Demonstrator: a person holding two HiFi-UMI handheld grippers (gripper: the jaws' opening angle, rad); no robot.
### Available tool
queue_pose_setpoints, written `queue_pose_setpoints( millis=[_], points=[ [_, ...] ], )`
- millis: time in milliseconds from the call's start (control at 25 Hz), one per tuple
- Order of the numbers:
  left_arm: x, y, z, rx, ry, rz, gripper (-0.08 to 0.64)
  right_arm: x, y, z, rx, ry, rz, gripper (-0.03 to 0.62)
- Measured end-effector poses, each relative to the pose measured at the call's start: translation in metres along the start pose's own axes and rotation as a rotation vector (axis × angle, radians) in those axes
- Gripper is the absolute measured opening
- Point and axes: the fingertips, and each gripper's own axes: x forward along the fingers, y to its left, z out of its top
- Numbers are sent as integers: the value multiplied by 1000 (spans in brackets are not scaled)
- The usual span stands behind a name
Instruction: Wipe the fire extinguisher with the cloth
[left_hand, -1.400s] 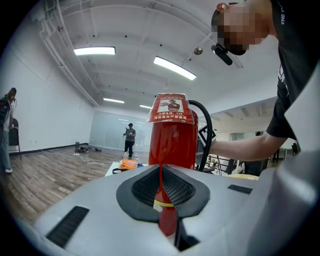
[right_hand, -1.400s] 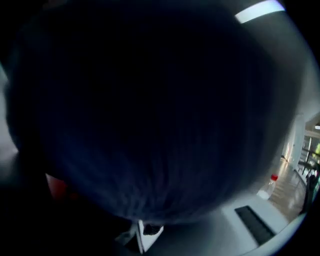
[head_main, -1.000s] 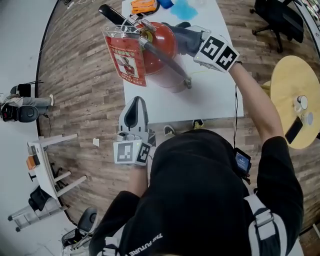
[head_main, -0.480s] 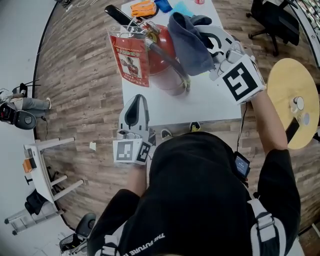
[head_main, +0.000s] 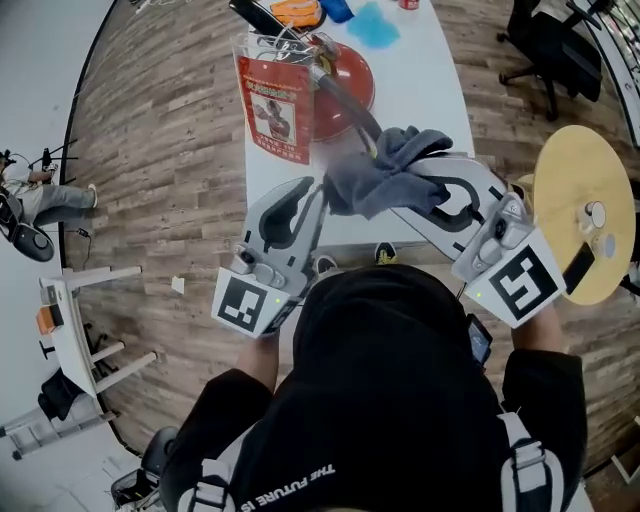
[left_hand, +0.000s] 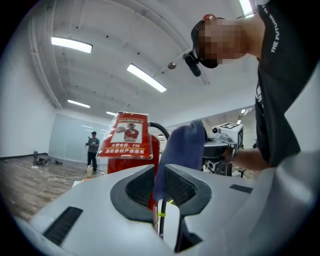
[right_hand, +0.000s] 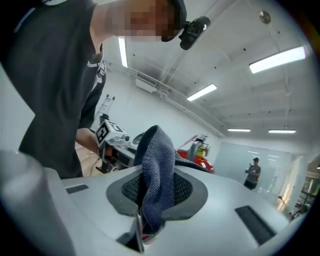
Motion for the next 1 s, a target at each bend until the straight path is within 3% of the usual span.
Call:
queue_pose_setpoints(
  millis=[120,280,440,560,840,920,1000],
  points=[
    [1,-15,-2,83,48,-76,189,24,29,-9,26,16,80,74],
    [-15,0,-18,85,91,-19,192,54,33,-27,111,53,21,74],
    [-37,23,-34,64,137,60,192,82,14,-36,329,38,-222,74],
    [-46,37,-43,39,145,72,192,95,9,-39,486,17,-406,74],
    [-74,112,-40,-72,106,10,192,159,6,-51,906,-89,-668,74],
    [-84,138,-38,-109,88,-14,192,172,-1,-54,1040,-171,-763,74],
    [-92,165,-37,-119,67,-30,192,182,-14,-54,1115,-265,-844,74]
  ],
)
